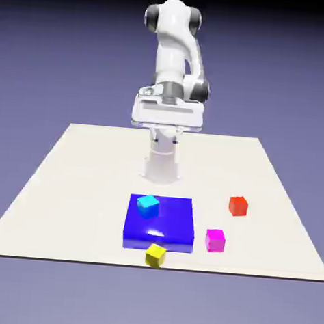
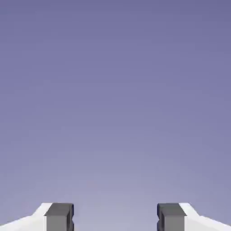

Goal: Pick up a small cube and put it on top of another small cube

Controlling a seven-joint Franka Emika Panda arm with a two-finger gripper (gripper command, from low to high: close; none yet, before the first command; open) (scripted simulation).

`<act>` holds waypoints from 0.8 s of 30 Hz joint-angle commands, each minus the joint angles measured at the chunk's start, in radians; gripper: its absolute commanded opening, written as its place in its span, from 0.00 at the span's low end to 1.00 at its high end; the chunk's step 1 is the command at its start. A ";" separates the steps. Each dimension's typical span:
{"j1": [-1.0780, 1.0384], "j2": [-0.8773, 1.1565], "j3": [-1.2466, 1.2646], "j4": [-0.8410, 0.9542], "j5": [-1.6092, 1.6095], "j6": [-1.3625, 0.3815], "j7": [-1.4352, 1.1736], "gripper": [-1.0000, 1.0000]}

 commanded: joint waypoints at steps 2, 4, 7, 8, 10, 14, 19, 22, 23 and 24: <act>0.043 0.073 0.053 0.015 0.015 -0.046 0.065 0.50; 0.086 0.145 0.107 0.029 0.031 -0.093 0.131 0.50; 0.151 0.254 0.187 0.051 0.053 -0.163 0.229 0.50; 0.172 0.290 0.214 0.059 0.061 -0.186 0.262 0.50; 0.215 0.362 0.267 0.073 0.076 -0.232 0.327 0.50; 0.301 0.507 0.374 0.103 0.107 -0.325 0.458 0.50; 0.368 0.620 0.456 0.126 0.131 -0.397 0.560 0.50; 0.423 0.728 0.392 0.131 0.065 -0.297 0.604 0.50; 0.442 0.765 0.370 0.133 0.043 -0.264 0.619 0.50; 0.460 0.801 0.348 0.134 0.021 -0.230 0.634 0.50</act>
